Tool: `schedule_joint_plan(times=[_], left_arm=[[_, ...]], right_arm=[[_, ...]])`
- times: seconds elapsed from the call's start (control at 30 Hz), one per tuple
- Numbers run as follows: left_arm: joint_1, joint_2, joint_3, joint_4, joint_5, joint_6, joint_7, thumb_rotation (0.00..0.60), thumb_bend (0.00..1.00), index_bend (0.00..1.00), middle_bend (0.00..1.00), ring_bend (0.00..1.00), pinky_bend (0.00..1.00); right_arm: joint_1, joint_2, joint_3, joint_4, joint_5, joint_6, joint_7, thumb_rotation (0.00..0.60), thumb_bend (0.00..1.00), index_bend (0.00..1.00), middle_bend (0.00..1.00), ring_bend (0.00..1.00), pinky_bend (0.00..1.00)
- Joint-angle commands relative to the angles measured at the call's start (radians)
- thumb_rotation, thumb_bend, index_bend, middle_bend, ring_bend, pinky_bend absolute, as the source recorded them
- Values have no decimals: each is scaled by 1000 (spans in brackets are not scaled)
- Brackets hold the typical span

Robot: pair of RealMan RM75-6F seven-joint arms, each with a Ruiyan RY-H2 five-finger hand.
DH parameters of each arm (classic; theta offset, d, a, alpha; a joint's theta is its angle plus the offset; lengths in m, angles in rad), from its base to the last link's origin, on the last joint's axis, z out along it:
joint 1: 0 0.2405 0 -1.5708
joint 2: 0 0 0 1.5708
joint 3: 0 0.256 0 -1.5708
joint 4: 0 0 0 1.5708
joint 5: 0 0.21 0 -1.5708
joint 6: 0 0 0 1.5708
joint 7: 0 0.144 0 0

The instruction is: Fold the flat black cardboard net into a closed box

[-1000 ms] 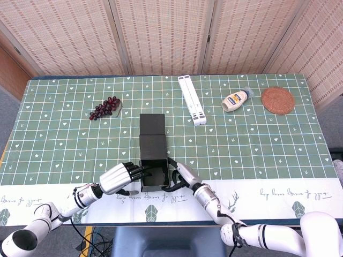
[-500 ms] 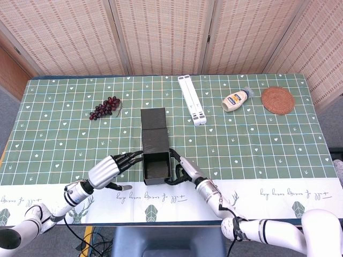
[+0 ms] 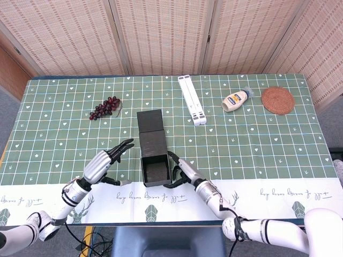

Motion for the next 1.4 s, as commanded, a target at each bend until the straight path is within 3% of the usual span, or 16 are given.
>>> schedule_joint_plan(times=[0.03, 0.33, 0.43, 0.5, 0.6, 0.8, 1.4], left_arm=[[6, 61, -24, -141, -60, -87, -47, 600, 114, 13, 40, 178, 521], [18, 161, -40, -373, -148, -230, -17, 600, 114, 0, 10, 190, 521], [15, 181, -39, -404, -171, -287, -10, 600, 111, 0, 0, 251, 537], [12, 188, -42, -415, -195, -332, -10, 600, 102, 0, 0, 342, 609], [10, 189, -45, -417, -223, -385, -18, 600, 96, 0, 0, 431, 731], [19, 150, -50, -367, -247, -448, -23, 600, 95, 0, 0, 460, 795], [26, 37, -78, -279, -234, -536, -91, 600, 95, 0, 0, 462, 812]], right_arm=[[-17, 35, -12, -43, -1, 8, -1, 600, 17, 0, 0, 584, 1000], [-86, 156, 6, -186, -41, 75, 45, 600, 0, 0, 0, 562, 1000], [-107, 221, 29, -255, -63, 93, 67, 600, 0, 0, 0, 562, 1000], [-121, 266, 53, -295, -95, 118, 80, 600, 0, 0, 0, 562, 1000], [-139, 318, 85, -336, -128, 154, 99, 600, 0, 0, 0, 562, 1000], [-162, 388, 112, -374, -153, 193, 126, 600, 0, 0, 0, 562, 1000], [-181, 405, 66, -365, -193, 210, 192, 600, 0, 0, 0, 562, 1000]])
